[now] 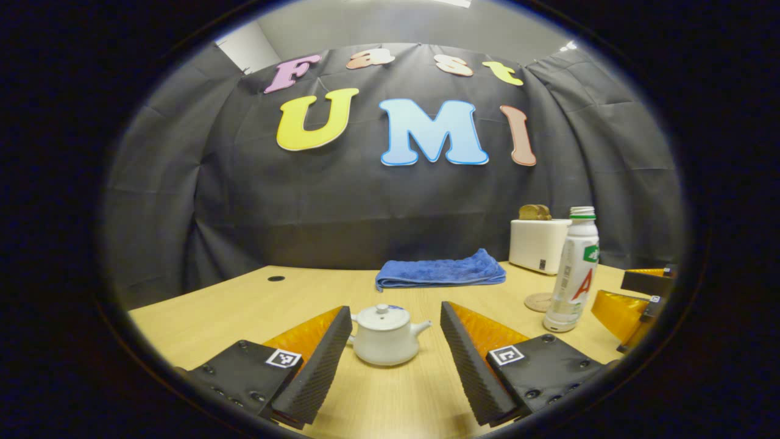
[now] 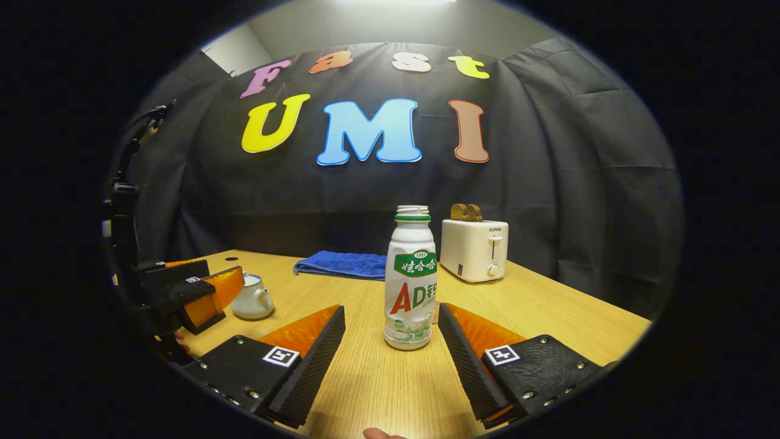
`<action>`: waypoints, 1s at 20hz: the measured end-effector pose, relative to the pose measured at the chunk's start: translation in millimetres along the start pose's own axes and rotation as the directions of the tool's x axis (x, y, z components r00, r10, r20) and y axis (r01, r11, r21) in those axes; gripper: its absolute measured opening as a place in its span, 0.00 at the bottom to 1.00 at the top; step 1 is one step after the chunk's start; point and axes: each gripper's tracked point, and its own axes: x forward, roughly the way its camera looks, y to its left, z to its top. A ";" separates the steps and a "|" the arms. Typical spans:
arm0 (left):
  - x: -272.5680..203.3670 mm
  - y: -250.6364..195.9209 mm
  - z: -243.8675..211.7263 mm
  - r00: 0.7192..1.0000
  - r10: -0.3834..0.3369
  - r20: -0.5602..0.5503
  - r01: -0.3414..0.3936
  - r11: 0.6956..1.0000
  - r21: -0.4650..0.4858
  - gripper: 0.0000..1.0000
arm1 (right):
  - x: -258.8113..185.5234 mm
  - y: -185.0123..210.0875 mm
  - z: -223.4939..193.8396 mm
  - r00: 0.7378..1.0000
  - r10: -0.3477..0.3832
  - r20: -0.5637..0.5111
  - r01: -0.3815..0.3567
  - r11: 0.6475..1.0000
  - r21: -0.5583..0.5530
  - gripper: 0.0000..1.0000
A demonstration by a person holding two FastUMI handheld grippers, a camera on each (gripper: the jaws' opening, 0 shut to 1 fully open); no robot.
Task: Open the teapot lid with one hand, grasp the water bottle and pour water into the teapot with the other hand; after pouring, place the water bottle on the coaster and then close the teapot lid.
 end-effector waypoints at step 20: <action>82.7 21.9 -11.6 0.994 -0.014 -0.111 0.013 1.000 -0.003 0.75 | 8.7 -14.7 -4.9 0.999 -0.014 -0.031 0.015 0.999 0.033 0.95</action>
